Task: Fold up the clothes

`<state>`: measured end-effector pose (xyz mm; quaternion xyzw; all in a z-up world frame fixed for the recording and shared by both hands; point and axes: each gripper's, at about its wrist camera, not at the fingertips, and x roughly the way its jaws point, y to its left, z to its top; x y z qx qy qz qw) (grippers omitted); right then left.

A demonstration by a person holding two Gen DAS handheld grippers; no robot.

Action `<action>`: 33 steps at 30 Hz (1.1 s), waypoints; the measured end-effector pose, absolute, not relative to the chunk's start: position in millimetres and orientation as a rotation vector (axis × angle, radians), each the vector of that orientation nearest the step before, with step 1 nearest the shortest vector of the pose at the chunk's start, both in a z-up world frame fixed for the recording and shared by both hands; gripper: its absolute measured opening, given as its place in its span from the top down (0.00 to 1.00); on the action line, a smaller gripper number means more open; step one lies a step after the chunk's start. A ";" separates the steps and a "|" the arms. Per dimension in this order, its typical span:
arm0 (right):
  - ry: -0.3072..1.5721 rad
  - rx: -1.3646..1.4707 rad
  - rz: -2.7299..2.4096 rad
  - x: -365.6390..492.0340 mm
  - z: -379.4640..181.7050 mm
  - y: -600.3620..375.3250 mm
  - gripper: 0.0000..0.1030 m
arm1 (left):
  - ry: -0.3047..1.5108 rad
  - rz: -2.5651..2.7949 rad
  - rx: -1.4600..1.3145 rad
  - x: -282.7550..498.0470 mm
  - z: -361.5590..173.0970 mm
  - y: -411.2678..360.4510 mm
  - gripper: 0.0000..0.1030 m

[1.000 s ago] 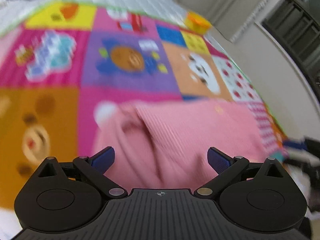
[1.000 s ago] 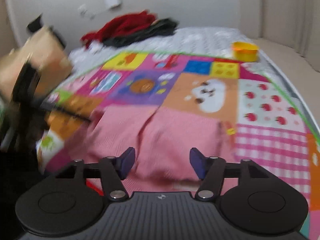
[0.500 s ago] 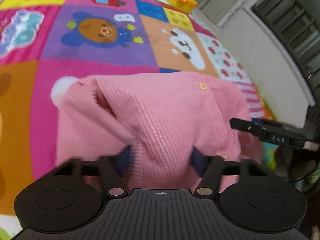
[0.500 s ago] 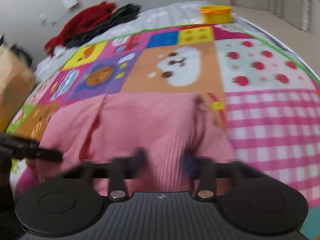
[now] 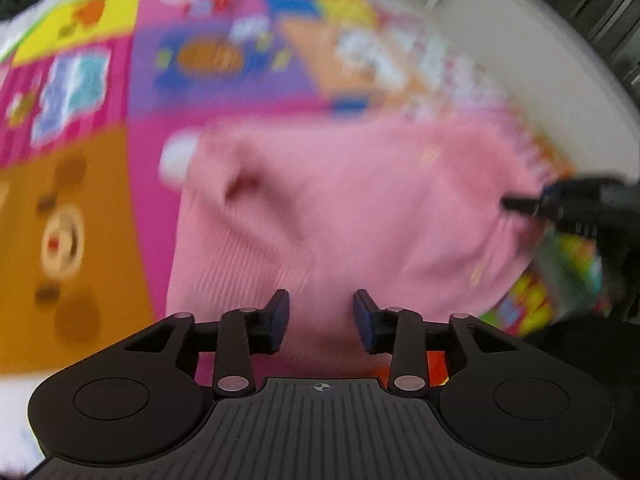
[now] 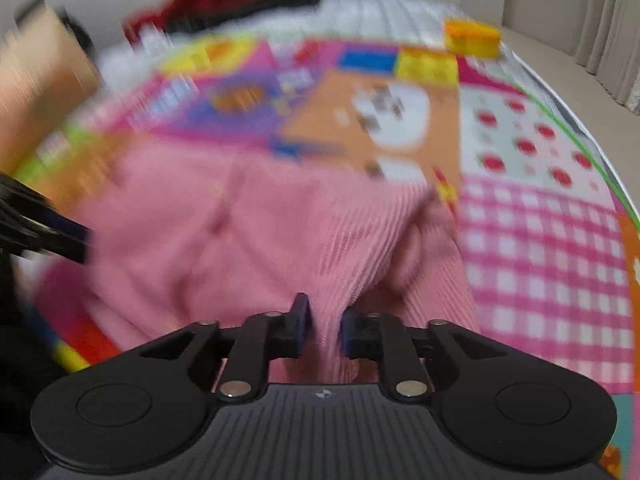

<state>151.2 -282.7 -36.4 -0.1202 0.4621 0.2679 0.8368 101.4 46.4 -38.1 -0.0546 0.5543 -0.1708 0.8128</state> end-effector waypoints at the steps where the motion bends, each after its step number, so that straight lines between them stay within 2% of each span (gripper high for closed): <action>1: 0.982 -0.251 0.553 152.4 -40.3 -284.8 0.66 | 1.201 -0.359 -0.112 99.2 -42.3 47.3 0.59; 3: 0.980 -0.225 0.539 152.8 -41.3 -289.8 0.60 | 1.187 -0.361 -0.109 93.9 -37.8 51.6 0.49; 4: 0.976 -0.214 0.539 151.8 -39.2 -291.8 0.56 | 1.172 -0.364 -0.106 91.7 -32.9 53.8 0.37; 5: 0.973 -0.214 0.542 150.7 -37.7 -293.2 0.52 | 1.140 -0.366 -0.095 89.4 -24.3 55.3 0.29; 7: 0.965 -0.233 0.549 147.5 -35.8 -295.1 0.37 | 1.076 -0.379 -0.083 86.4 -6.9 56.2 0.25; 9: 0.963 -0.254 0.545 143.6 -36.9 -296.6 0.29 | 1.025 -0.408 -0.119 88.8 8.4 53.9 0.19; 13: 0.957 -0.203 0.528 142.2 -32.5 -301.5 0.23 | 1.037 -0.489 -0.236 100.5 6.9 34.1 0.13; 15: 0.940 -0.157 0.521 142.6 -26.3 -305.2 0.20 | 1.087 -0.508 -0.283 107.2 -7.5 18.9 0.14; 19: 0.863 -0.085 0.506 147.9 -6.0 -312.9 0.13 | 1.180 -0.523 -0.394 106.9 -40.2 -4.6 0.27; 23: 0.799 -0.041 0.506 170.2 7.9 -304.4 0.05 | 1.237 -0.513 -0.473 98.1 -55.6 -12.8 0.31; 30: 0.816 -0.133 0.547 222.6 -12.8 -244.6 0.05 | 1.287 -0.517 -0.458 92.6 -70.3 -23.2 0.30; 33: 0.843 -0.173 0.505 233.6 -27.6 -241.2 0.14 | 1.258 -0.483 -0.492 106.2 -76.8 -19.9 0.39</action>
